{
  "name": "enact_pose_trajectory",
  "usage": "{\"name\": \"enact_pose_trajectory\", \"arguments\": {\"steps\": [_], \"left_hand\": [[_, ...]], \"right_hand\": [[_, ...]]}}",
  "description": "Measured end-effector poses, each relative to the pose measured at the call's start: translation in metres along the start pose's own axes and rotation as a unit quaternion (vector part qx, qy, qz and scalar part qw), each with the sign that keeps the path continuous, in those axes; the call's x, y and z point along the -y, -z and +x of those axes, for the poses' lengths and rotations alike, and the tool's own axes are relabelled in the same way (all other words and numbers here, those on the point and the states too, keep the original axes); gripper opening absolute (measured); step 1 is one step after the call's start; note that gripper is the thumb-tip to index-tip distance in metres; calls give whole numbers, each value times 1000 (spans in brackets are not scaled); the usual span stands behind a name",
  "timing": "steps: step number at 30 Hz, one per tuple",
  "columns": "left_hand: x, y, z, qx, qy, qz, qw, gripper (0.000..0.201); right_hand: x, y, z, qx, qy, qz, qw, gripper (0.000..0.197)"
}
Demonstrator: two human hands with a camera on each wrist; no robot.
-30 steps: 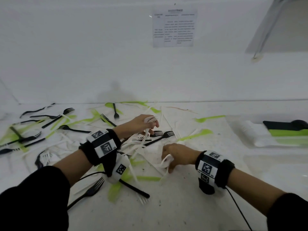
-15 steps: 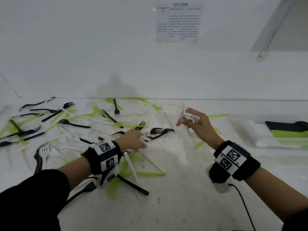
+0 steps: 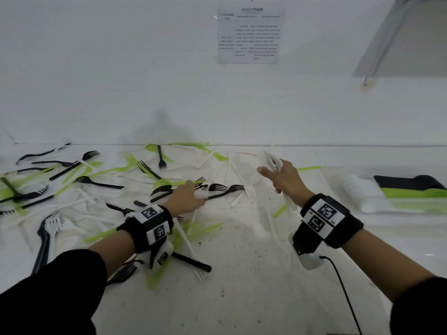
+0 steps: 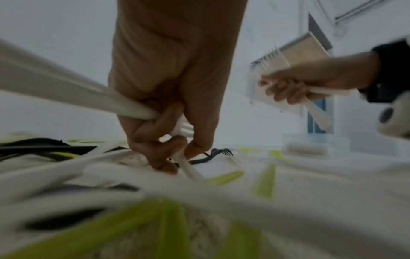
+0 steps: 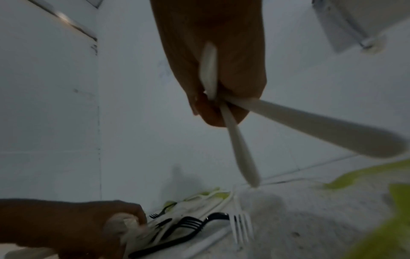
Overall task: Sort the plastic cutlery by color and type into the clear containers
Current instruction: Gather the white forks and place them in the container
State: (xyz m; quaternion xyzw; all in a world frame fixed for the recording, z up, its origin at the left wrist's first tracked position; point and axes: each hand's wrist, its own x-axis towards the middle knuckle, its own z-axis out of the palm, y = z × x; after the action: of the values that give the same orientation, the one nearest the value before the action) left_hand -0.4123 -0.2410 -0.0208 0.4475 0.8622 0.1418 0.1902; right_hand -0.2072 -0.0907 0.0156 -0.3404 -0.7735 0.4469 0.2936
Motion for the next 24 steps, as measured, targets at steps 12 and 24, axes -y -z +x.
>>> {"name": "enact_pose_trajectory", "arguments": {"steps": [12, 24], "left_hand": [[-45, 40, 1, 58, -77, -409, 907, 23], [-115, 26, 71, 112, -115, -236, 958, 21]], "right_hand": [[-32, 19, -17, 421, 81, -402, 809, 54], [-56, 28, -30, 308, 90, -253, 913, 21]]}}
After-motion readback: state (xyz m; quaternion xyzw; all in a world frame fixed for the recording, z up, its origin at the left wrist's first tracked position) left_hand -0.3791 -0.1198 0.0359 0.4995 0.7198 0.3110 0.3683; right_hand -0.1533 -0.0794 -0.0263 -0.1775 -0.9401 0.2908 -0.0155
